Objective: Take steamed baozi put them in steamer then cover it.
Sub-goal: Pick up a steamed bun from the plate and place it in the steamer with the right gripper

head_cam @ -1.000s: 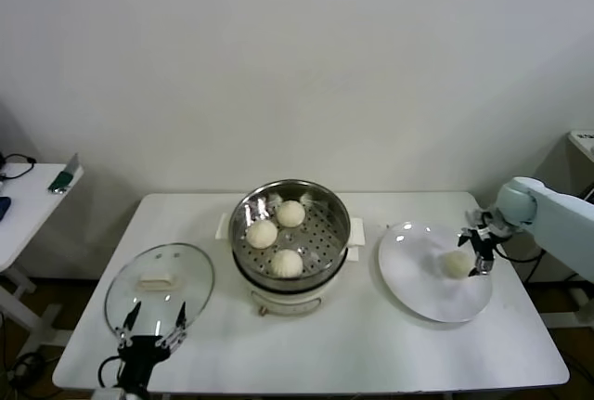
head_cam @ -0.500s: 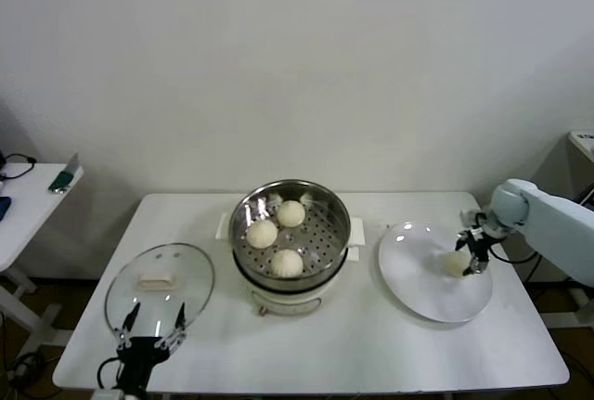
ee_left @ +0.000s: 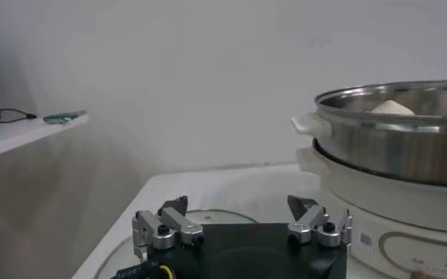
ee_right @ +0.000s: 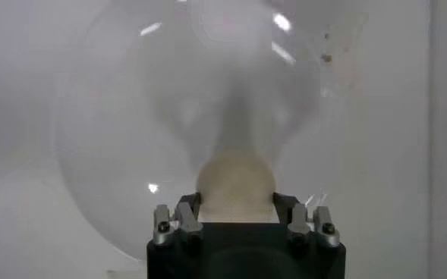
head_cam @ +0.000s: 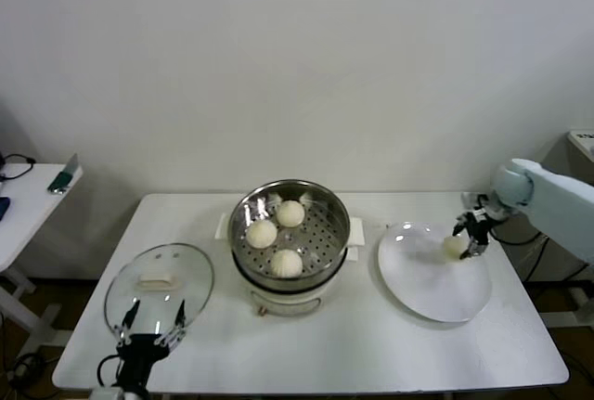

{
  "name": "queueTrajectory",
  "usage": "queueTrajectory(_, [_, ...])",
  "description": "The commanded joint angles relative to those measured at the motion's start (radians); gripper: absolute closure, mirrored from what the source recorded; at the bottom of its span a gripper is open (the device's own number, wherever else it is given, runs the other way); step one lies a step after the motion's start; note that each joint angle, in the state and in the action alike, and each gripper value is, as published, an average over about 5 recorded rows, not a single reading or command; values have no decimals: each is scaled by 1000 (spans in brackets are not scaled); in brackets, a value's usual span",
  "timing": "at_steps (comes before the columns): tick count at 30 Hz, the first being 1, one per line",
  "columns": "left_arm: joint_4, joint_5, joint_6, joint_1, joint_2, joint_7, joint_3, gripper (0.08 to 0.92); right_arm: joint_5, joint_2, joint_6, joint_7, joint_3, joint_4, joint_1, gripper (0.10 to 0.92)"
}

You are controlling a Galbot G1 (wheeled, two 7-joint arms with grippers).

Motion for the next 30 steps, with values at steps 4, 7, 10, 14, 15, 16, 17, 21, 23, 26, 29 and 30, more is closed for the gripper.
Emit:
queueTrajectory(4, [-7, -4, 10, -7, 12, 2, 3, 177, 444, 152, -42, -44, -469, 286, 689, 372])
queueTrajectory(7, [-8, -10, 12, -12, 17, 3, 2, 177, 538, 218, -95, -21, -468, 356, 737, 372])
queueTrajectory(10, [-9, -18, 13, -15, 22, 3, 0, 177, 603, 285, -152, 14, -421, 404, 720, 372])
queueTrajectory(14, [-9, -24, 13, -17, 25, 3, -3, 177, 633, 374, -201, 60, -333, 403, 635, 370])
queueTrajectory(15, [-10, -26, 13, -17, 26, 3, -4, 177, 634, 396, -208, 70, -319, 396, 609, 370])
queueTrajectory(16, [-10, -28, 13, -16, 26, 3, -5, 177, 634, 418, -215, 81, -308, 388, 582, 370])
queueTrajectory(17, [-10, -30, 13, -16, 27, 3, -6, 177, 632, 437, -220, 90, -298, 380, 556, 371])
queueTrajectory(21, [-8, -37, 11, -14, 30, 2, -12, 177, 606, 490, -239, 131, -271, 357, 454, 372])
queueTrajectory(23, [-6, -39, 11, -14, 31, 2, -14, 177, 583, 503, -248, 150, -265, 351, 409, 372])
queueTrajectory(26, [-6, -40, 12, -14, 33, 2, -17, 177, 539, 511, -257, 168, -267, 344, 355, 372])
queueTrajectory(29, [-7, -40, 14, -15, 33, 2, -19, 177, 491, 504, -262, 179, -277, 341, 320, 372])
queueTrajectory(30, [-7, -40, 14, -15, 33, 2, -19, 177, 477, 499, -264, 183, -280, 340, 310, 372])
